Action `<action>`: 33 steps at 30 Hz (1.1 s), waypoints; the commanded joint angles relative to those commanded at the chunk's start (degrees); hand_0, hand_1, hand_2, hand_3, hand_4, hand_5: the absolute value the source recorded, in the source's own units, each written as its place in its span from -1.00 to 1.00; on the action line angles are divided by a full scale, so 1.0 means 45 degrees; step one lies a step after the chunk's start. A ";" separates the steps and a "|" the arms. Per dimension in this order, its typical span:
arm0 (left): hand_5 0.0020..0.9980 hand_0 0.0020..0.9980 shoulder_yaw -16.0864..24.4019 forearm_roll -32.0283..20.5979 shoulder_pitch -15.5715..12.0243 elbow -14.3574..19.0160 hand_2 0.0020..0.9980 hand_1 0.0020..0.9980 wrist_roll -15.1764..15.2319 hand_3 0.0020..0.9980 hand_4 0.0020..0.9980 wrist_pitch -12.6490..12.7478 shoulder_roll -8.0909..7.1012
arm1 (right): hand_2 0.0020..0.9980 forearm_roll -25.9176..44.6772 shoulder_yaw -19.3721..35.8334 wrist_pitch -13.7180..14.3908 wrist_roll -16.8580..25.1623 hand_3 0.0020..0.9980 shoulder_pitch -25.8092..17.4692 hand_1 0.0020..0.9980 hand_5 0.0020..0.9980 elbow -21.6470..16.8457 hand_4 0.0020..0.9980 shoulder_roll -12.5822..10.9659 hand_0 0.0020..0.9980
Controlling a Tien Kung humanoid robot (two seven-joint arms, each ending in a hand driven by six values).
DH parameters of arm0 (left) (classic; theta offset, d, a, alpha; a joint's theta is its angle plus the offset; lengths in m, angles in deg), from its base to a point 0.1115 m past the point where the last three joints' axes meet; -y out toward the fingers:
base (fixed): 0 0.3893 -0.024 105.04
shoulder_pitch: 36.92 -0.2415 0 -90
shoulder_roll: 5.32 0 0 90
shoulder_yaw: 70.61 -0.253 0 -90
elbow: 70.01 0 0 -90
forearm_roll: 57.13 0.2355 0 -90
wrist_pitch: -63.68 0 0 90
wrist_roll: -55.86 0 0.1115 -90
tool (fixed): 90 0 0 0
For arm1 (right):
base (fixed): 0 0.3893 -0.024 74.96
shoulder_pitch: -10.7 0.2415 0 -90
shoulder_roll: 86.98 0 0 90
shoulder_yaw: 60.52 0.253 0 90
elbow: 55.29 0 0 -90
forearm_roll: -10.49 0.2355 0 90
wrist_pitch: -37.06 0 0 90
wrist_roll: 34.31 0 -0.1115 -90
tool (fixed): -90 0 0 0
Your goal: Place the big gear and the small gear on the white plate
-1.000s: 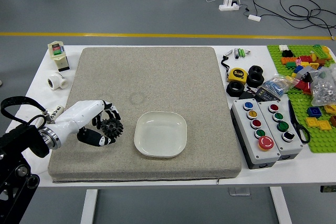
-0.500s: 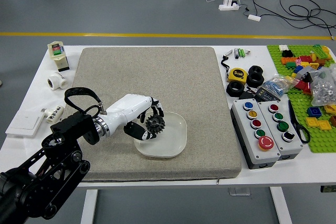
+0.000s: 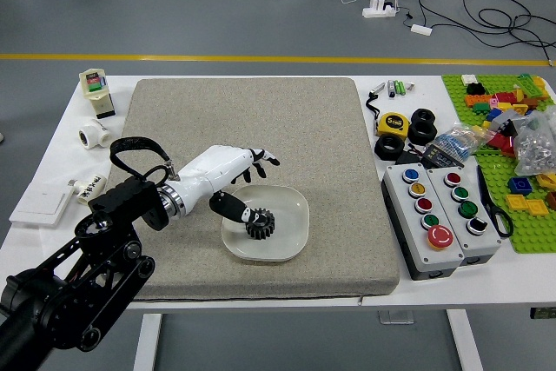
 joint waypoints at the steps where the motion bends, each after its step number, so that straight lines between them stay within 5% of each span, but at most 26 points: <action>1: -0.45 -0.11 0.0180 0.0000 -0.0054 0.0113 0.64 0.27 0.0002 0.73 1.00 -0.0074 -0.0012 | 0.39 0.0001 0.0001 0.0002 -0.0001 0.13 -0.0007 0.22 0.43 0.0000 0.52 0.0003 0.20; 6: -0.45 -0.11 0.0970 0.0000 -0.0289 0.0601 0.64 0.27 0.0035 0.73 1.00 -0.0722 -0.0258 | 0.39 -0.0001 0.0015 0.0005 -0.0001 0.13 -0.0026 0.22 0.43 0.0000 0.52 0.0009 0.20; 7: -0.76 -0.06 0.1189 0.0000 -0.0366 0.0715 0.59 0.31 0.0040 0.71 0.98 -0.0974 -0.0374 | 0.39 -0.0001 0.0021 0.0005 0.0000 0.13 -0.0033 0.22 0.42 0.0000 0.52 0.0010 0.21; 9: -0.76 -0.06 0.1465 0.0000 -0.0454 0.0820 0.59 0.31 0.0047 0.71 0.98 -0.1356 -0.0521 | 0.39 -0.0007 0.0032 0.0005 0.0001 0.13 -0.0041 0.22 0.42 0.0000 0.52 0.0012 0.21; 14: -0.83 -0.09 0.1918 0.0000 -0.0769 0.0800 0.49 0.29 0.0162 0.68 0.89 -0.2063 -0.1253 | 0.39 -0.0067 0.0095 0.0002 -0.0015 0.13 -0.0094 0.22 0.42 0.0000 0.53 0.0031 0.21; 18: -0.83 -0.09 0.1910 0.0000 -0.0951 0.0538 0.49 0.29 0.0207 0.68 0.89 -0.2163 -0.1586 | 0.39 -0.0099 0.0128 0.0008 -0.0028 0.13 -0.0142 0.22 0.42 0.0000 0.53 0.0051 0.21; 19: -0.87 -0.17 0.1897 0.0000 -0.0986 0.0437 0.41 0.24 0.0213 0.65 0.68 -0.2161 -0.1629 | 0.40 -0.0103 0.0131 0.0011 -0.0031 0.13 -0.0152 0.22 0.42 0.0000 0.53 0.0056 0.21; 24: -0.87 -0.17 0.1878 0.0000 -0.1075 -0.0046 0.41 0.24 0.0144 0.65 0.68 -0.1878 -0.1646 | 0.40 -0.0129 0.0132 0.0015 -0.0043 0.13 -0.0194 0.22 0.42 0.0000 0.53 0.0068 0.21; 25: -1.00 -0.24 0.1876 0.0000 -0.1078 -0.0204 0.22 0.05 0.0105 0.55 0.26 -0.1759 -0.1627 | 0.40 -0.0138 0.0131 0.0021 -0.0050 0.13 -0.0203 0.22 0.42 0.0000 0.53 0.0075 0.20; 30: -1.00 -0.24 0.1895 0.0000 -0.1042 -0.0632 0.22 0.05 -0.0022 0.55 0.26 -0.1413 -0.1580 | 0.40 -0.0152 0.0130 0.0027 -0.0060 0.13 -0.0223 0.22 0.42 0.0000 0.53 0.0087 0.20; 31: -1.00 -0.33 0.1906 0.0000 -0.1015 -0.0795 0.03 -0.06 -0.0086 0.38 -0.63 -0.1283 -0.1567 | 0.39 -0.0160 0.0126 0.0025 -0.0063 0.13 -0.0225 0.22 0.42 0.0000 0.53 0.0087 0.20; 33: -1.00 -0.33 0.1951 0.0000 -0.1006 -0.0970 0.03 -0.06 -0.0137 0.38 -0.63 -0.1232 -0.1557 | 0.39 -0.0182 0.0121 0.0023 -0.0067 0.13 -0.0229 0.22 0.42 0.0000 0.53 0.0087 0.20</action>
